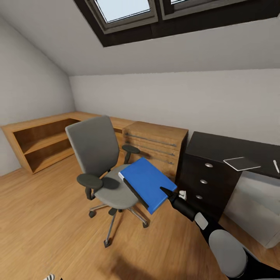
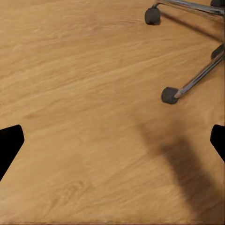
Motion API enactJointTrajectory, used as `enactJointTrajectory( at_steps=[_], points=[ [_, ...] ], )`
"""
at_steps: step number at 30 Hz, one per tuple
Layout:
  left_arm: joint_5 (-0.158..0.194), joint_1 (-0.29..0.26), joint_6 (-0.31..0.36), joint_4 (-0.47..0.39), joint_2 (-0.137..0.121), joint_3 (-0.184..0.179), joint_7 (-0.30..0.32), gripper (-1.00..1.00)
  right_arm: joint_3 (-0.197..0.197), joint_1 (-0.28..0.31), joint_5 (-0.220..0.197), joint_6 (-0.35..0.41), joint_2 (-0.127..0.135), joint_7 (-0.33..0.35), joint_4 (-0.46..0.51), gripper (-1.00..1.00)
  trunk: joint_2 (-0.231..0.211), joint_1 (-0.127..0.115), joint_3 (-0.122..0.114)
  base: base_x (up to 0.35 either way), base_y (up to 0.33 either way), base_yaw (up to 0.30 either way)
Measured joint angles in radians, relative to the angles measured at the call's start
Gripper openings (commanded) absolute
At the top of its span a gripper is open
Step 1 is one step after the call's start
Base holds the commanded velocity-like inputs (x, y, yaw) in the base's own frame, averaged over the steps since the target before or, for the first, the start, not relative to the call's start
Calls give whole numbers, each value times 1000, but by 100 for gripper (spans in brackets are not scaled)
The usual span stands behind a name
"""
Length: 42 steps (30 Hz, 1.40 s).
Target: In the bedroom, organize the workspace by keeping the computer under the desk, ensuring the monitor is on the desk, placing the keyboard on the desk next to the monitor, placing the mouse on the desk next to the keyboard, moving the folder from the swivel chair onto the desk next to the mouse, stacking the notebook on top of the folder with the pen on top of the notebook, and positioning the swivel chair next to the desk.
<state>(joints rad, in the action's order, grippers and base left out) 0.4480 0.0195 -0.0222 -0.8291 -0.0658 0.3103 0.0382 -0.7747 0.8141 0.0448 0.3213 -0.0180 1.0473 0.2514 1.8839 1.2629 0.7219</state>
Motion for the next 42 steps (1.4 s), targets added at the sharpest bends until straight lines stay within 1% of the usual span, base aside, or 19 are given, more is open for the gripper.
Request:
enactJointTrajectory(
  at_steps=[3, 5, 7, 9, 11, 12, 14, 15, 18, 19, 21, 22, 23, 24, 26, 31, 32, 35, 42],
  points=[
    [-1, 0, 0, 26, -1, -15, 0, 100, 1, 0, 2, -61, -2, -2, -8, -100, -21, -12, -9, -4, -3, 0],
    [-1, 0, 0, 45, -2, -27, -1, 100, 3, 0, 4, -136, -5, -3, -37, -100, -35, -19, -16, -1, -1, 0],
    [-1, 0, 1, 52, -4, -31, -1, 100, 2, 0, 4, -175, -5, -3, -56, -100, -49, -27, -22, -1, 0, 0],
    [-2, -1, 4, 68, -6, -36, 0, 100, 2, 0, 5, -236, -6, -4, -84, -100, -63, -35, -28, 0, 0, 0],
    [-19, -1, 4, 102, -4, -49, 1, 100, 1, 0, 5, -263, -6, -11, -97, -100, -77, -42, -34, 0, 0, 0],
    [-35, -1, 0, 113, -3, -51, 0, 100, 0, 0, 5, -270, -5, -22, -100, -100, -84, -46, -38, 0, 0, 0],
    [-50, -1, -6, 121, -3, -53, 0, 100, 0, 0, 5, -274, -3, -35, -101, -100, -98, -54, -44, 0, 0, 0],
    [-61, -1, -19, 126, -2, -54, -1, 100, 1, 0, 5, -276, -2, -46, -103, -100, -105, -58, -47, 0, 0, 0],
    [-73, -1, -69, 141, -1, -55, -2, 100, 1, 0, 6, -279, 0, -59, -106, -100, -126, -69, -56, 0, 0, 0],
    [-76, -1, -107, 160, -1, -56, -3, 100, 2, -1, 7, -280, 1, -63, -109, -100, -133, -73, -59, 0, 0, 0],
    [-78, -1, -154, 190, 0, -56, -3, 100, 3, -6, 9, -281, 3, -67, -114, -100, -147, -81, -66, 0, 0, 0],
    [-80, -1, -202, 220, 0, -56, -3, 100, 7, -19, 15, -282, 4, -70, -118, -100, -154, -84, -69, 0, 0, 0],
    [-80, -1, -226, 234, 0, -56, -2, 100, 6, -27, 18, -283, 5, -72, -119, -100, -161, -88, -72, 0, 0, 0],
    [-81, -1, -267, 255, 0, -57, -1, 100, 9, -45, 26, -284, 6, -73, -121, -100, -168, -92, -75, 0, 0, 0],
    [-82, -1, -313, 276, 5, -58, 1, 100, 8, -71, 36, -286, 7, -75, -122, -100, -182, -100, -81, 0, 0, 0],
    [-84, -1, -357, 293, 27, -59, 2, 100, 5, -124, 44, -305, 20, -82, -121, -100, -217, -119, -97, 0, 0, 0],
    [-85, -1, -378, 295, 31, -60, 2, 100, 3, -145, 45, -321, 29, -82, -121, -100, -224, -123, -100, 0, 0, 0],
    [-84, -1, -413, 297, 34, -60, 2, 100, 4, -178, 45, -336, 45, -77, -122, -100, -245, -134, -110, 0, 0, 0],
    [-84, -1, -427, 298, 34, -60, 2, 100, 1, -212, 42, -337, 94, -77, -126, -100, -294, -161, -132, 0, 0, 0]
  ],
)
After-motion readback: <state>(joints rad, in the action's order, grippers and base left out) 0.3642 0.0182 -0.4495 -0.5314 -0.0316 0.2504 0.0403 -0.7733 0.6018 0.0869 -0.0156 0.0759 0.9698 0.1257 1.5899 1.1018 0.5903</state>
